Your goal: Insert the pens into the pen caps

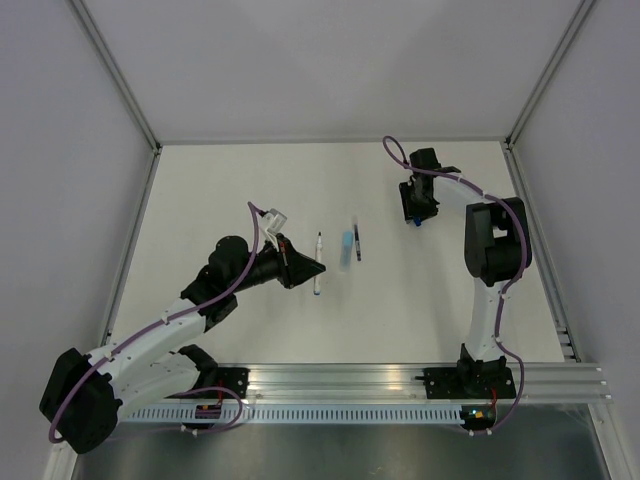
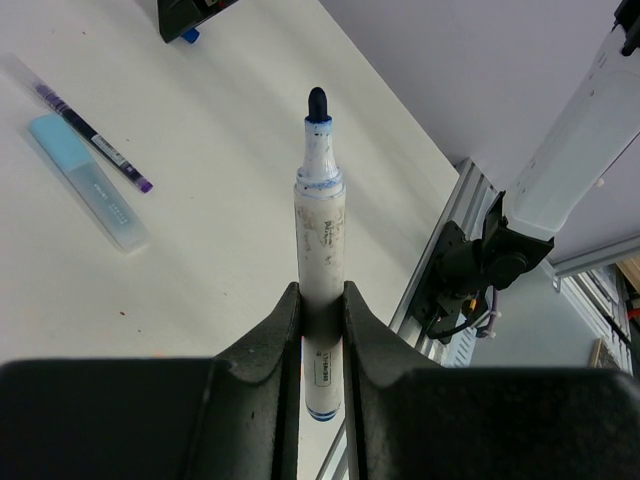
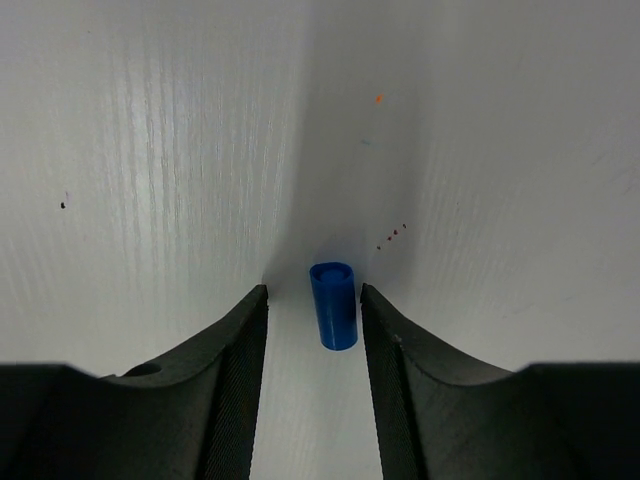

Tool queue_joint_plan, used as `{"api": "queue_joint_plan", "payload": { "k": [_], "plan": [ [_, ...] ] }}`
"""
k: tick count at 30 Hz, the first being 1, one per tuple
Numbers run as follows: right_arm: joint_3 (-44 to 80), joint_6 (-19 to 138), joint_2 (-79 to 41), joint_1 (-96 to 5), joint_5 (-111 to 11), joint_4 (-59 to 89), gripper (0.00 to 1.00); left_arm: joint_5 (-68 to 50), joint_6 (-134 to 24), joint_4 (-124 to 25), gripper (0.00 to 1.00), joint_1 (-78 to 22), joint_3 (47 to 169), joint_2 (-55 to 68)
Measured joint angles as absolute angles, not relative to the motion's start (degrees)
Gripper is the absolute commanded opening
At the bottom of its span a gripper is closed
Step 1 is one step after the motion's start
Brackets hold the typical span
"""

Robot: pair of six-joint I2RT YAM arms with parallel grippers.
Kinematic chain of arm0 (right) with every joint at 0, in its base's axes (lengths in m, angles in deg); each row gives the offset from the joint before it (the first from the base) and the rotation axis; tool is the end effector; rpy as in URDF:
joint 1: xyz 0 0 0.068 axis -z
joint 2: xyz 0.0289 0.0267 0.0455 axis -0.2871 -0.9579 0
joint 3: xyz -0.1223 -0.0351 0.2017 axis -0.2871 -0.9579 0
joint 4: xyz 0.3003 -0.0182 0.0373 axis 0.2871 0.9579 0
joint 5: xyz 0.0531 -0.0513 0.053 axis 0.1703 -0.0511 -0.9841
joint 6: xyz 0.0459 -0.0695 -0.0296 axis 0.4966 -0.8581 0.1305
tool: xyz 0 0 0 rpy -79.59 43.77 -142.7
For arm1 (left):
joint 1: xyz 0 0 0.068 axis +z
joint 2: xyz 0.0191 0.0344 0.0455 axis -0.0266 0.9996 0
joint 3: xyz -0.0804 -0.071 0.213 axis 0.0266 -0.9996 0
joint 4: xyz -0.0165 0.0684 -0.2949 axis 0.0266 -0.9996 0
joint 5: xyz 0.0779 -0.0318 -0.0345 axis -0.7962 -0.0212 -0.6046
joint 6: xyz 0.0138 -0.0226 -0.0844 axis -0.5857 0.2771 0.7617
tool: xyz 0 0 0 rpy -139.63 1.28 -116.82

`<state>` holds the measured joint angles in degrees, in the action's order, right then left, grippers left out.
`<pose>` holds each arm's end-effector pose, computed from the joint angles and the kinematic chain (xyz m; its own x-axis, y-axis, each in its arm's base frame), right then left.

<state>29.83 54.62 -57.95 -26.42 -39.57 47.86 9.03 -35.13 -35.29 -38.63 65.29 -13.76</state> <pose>0.4666 0.0756 0.0672 -0.9028 -0.1219 -0.4123 -0.1167 0.9924 -0.0379 0.2337 -0.2200 0.2076 -0.5745 -0.1593 -0.8028 0.6884 0.4366 -0.5793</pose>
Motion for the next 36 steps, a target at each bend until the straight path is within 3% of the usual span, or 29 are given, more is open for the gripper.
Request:
{"api": "queue_joint_plan", "payload": {
  "k": [14, 23, 31, 36],
  "plan": [
    [29.94, 55.61, -57.95, -26.58, -37.58, 49.35, 0.33, 8.46, -35.37, -35.62, 0.02, -38.63, 65.29, -14.48],
    [29.92, 56.53, -57.93, -26.58, -36.40, 49.89, 0.01, 8.33, -35.61, -35.88, 0.02, -38.63, 65.29, -15.16],
    [26.60, 61.49, -55.29, -27.63, -40.12, 47.66, 0.00, 8.17, -36.05, -35.84, 0.02, -38.63, 65.27, -15.05],
    [14.43, 67.80, -41.36, -33.86, -45.21, 39.90, 0.00, 9.49, -36.01, -34.33, 0.02, -38.61, 64.57, -14.81]
  ]
}}
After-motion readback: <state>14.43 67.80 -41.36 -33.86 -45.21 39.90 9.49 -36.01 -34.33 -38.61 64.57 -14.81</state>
